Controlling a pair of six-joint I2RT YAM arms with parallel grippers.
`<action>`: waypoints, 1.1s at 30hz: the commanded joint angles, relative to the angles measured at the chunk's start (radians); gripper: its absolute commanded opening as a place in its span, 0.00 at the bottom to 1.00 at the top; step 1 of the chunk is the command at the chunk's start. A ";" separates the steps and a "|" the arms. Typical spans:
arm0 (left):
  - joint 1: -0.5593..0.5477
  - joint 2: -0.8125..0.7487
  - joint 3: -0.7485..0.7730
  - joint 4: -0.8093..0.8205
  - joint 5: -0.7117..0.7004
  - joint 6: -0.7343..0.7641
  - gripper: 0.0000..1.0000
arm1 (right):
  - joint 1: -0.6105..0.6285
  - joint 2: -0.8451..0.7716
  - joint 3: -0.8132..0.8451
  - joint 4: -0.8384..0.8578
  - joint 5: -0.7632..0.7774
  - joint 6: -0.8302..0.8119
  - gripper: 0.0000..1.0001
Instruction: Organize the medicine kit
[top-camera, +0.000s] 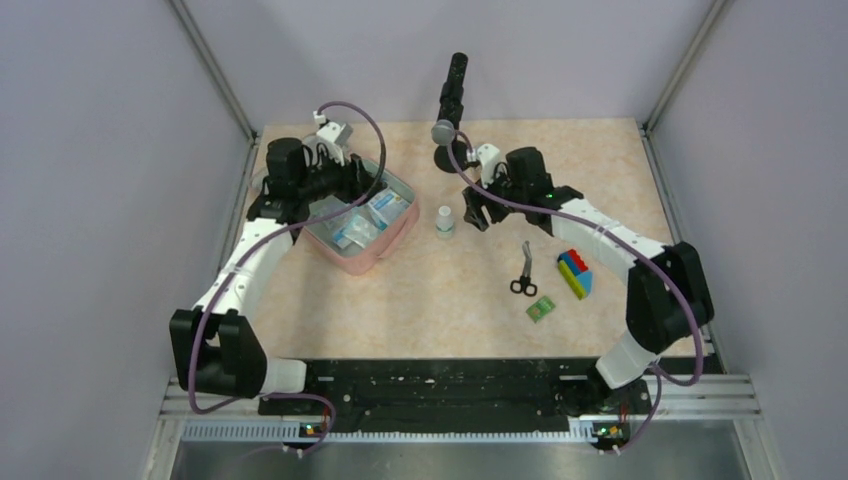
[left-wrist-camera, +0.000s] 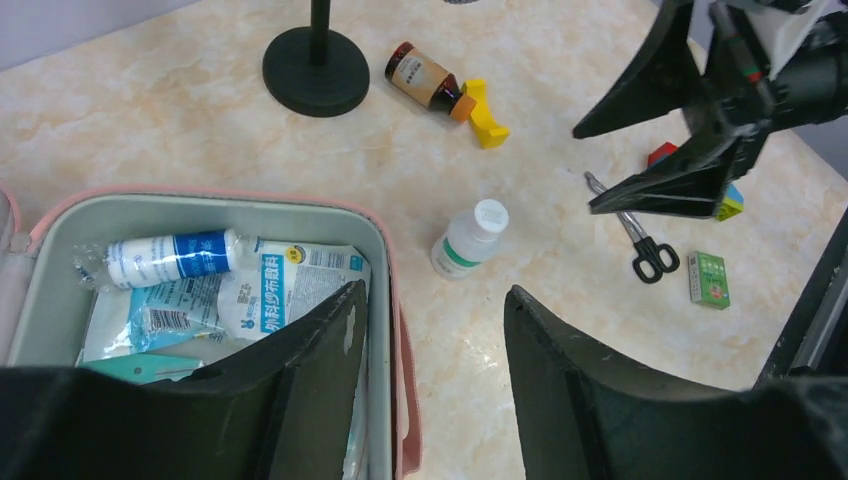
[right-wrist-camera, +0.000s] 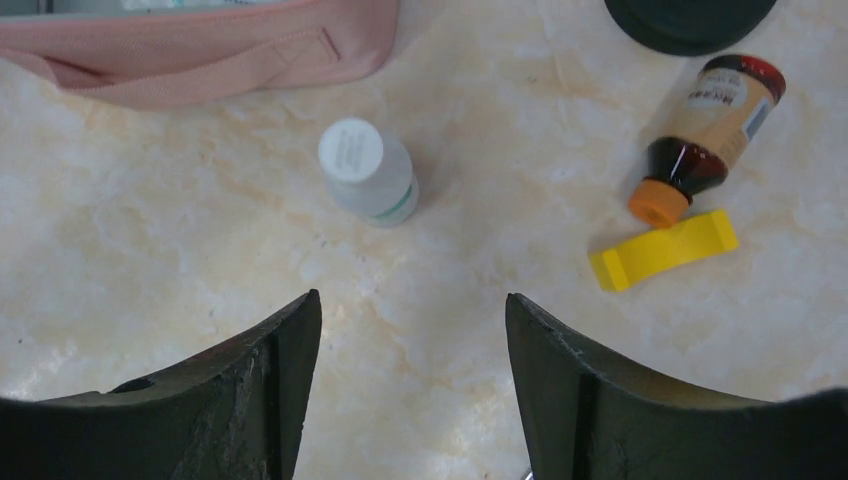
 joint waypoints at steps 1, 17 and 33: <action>-0.005 -0.047 0.014 0.023 -0.071 -0.067 0.58 | 0.068 0.090 0.126 0.114 0.059 0.043 0.67; -0.003 -0.171 -0.055 0.002 -0.159 -0.059 0.64 | 0.141 0.257 0.204 0.183 0.175 0.124 0.61; -0.003 -0.138 -0.113 0.076 -0.056 0.012 0.63 | 0.146 0.247 0.180 0.173 0.175 0.091 0.01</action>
